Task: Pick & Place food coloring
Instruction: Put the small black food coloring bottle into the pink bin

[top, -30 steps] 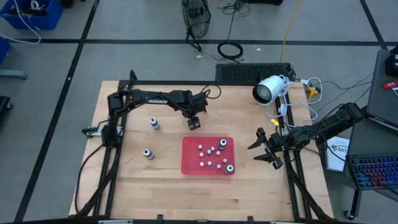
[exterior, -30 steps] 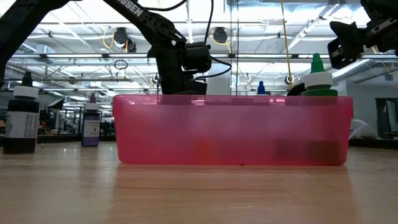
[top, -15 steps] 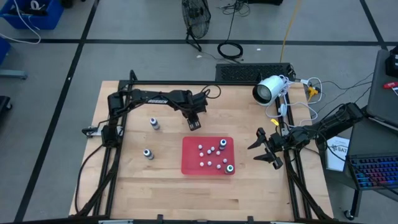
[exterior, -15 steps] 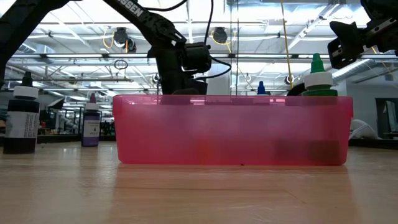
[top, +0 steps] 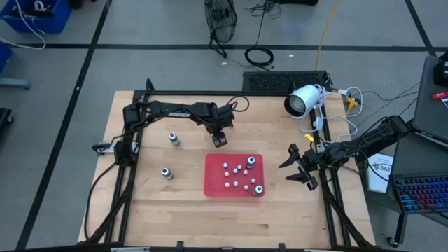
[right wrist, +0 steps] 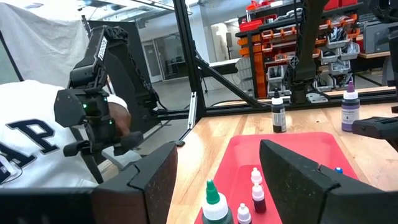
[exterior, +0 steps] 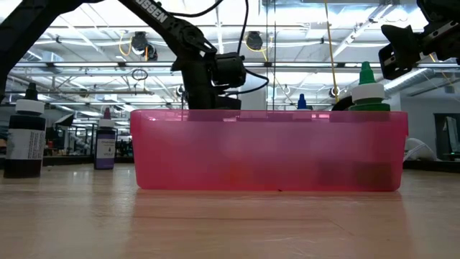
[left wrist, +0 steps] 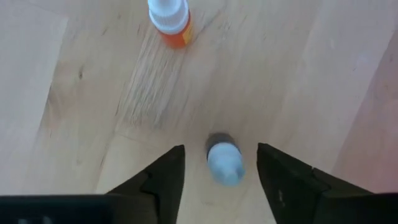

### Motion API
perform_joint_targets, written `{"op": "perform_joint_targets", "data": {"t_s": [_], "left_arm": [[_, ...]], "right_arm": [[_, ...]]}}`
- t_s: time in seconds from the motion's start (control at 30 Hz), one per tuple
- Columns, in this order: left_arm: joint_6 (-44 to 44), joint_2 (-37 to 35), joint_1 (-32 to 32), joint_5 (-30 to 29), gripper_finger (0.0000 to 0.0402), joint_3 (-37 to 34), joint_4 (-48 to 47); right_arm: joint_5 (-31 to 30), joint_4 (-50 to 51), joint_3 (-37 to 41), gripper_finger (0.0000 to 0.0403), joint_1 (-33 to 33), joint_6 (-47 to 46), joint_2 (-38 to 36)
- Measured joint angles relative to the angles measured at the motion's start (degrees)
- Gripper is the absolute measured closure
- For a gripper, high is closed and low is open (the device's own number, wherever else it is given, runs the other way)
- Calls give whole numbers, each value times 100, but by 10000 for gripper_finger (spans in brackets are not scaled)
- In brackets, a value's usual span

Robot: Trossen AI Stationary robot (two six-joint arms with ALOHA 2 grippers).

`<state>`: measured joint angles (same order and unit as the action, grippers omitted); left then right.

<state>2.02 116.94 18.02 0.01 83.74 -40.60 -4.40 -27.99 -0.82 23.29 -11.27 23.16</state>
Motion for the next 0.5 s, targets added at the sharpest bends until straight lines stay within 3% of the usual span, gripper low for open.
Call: {"op": "perform_joint_targets", "data": {"t_s": [0.27,0.5], "left_arm": [[-151,7,0,-2,187,0,-8],[-179,95,2,31,236,0,18]], "right_arm": [[0,0,-2,186,0,-2,0],[2,0,-1,186,0,-2,-2]]}}
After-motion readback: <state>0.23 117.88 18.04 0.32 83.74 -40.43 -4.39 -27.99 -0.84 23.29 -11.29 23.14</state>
